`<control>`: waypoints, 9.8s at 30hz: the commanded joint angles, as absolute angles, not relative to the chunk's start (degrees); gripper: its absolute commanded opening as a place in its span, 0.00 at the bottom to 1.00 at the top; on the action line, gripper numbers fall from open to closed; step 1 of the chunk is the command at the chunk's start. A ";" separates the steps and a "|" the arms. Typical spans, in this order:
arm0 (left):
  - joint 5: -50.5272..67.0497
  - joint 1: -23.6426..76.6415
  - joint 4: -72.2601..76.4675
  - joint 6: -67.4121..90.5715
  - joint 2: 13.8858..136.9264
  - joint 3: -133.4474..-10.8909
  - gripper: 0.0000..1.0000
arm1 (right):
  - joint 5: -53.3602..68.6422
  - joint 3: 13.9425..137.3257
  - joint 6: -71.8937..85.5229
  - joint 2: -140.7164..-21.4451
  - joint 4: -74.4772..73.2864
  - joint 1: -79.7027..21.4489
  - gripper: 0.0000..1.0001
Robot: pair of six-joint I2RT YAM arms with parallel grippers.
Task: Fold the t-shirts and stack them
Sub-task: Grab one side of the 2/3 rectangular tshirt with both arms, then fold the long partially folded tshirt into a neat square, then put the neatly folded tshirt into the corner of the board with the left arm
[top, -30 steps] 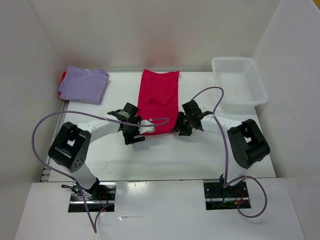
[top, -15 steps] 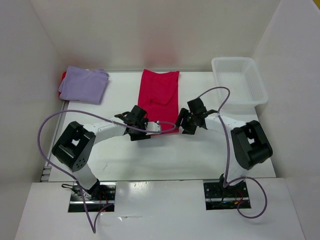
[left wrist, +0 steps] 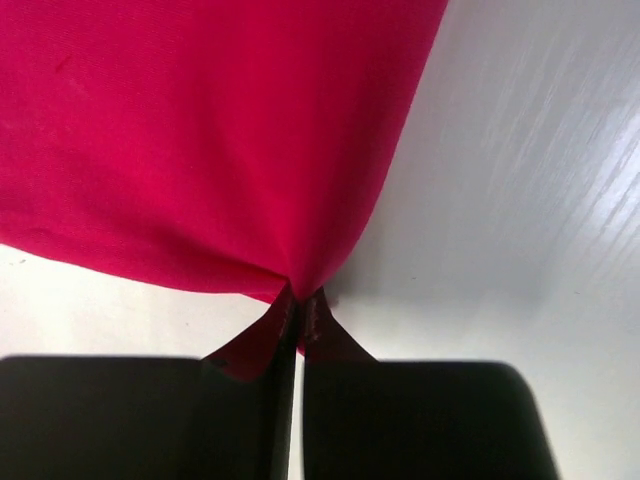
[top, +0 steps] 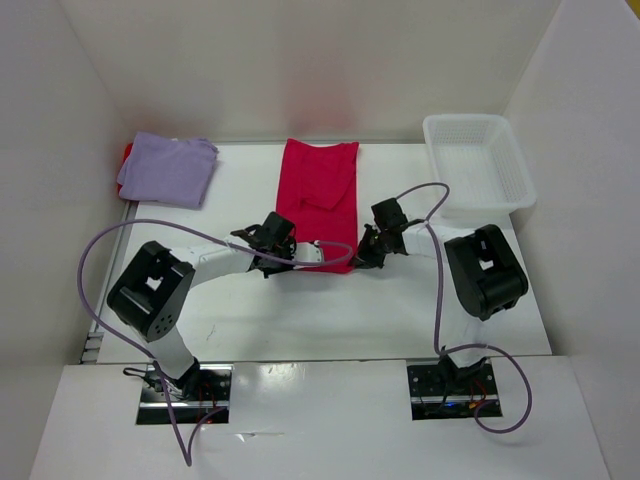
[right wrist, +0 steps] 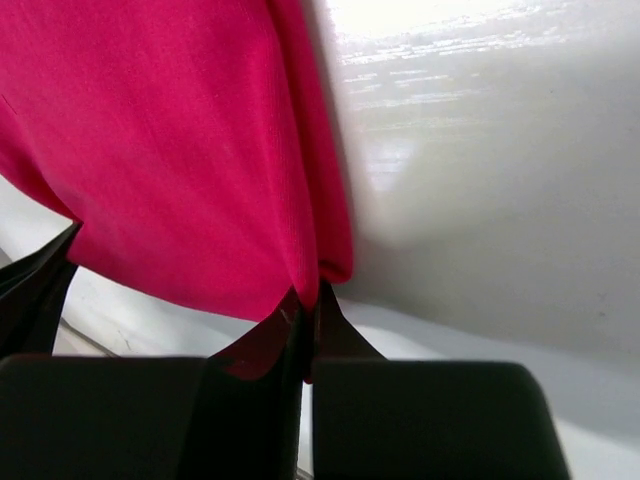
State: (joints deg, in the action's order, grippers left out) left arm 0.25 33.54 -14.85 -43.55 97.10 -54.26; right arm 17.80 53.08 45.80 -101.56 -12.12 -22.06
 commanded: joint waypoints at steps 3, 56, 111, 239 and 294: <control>5.44 33.75 -19.59 -39.03 97.38 -56.51 0.00 | 17.57 51.42 43.08 -97.84 -16.68 -21.71 0.00; 22.68 20.30 -59.86 -30.15 124.53 -125.86 0.00 | 39.20 64.43 31.64 -92.46 -35.51 -9.85 0.00; 16.09 17.67 -37.98 -9.05 126.58 -115.60 0.78 | 2.01 94.48 29.97 -121.29 -26.81 -15.65 0.00; 37.35 3.51 -43.86 -7.82 129.29 -100.55 1.00 | 13.97 78.49 34.89 -113.04 -23.99 -22.32 0.61; -22.59 5.63 -27.25 -23.99 124.10 -121.28 0.00 | 10.28 67.86 35.42 -73.13 -32.70 -4.92 0.66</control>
State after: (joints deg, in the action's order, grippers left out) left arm -19.44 7.40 -29.80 -21.47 123.59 -117.16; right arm 10.70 68.77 36.32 -76.12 -32.32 -5.61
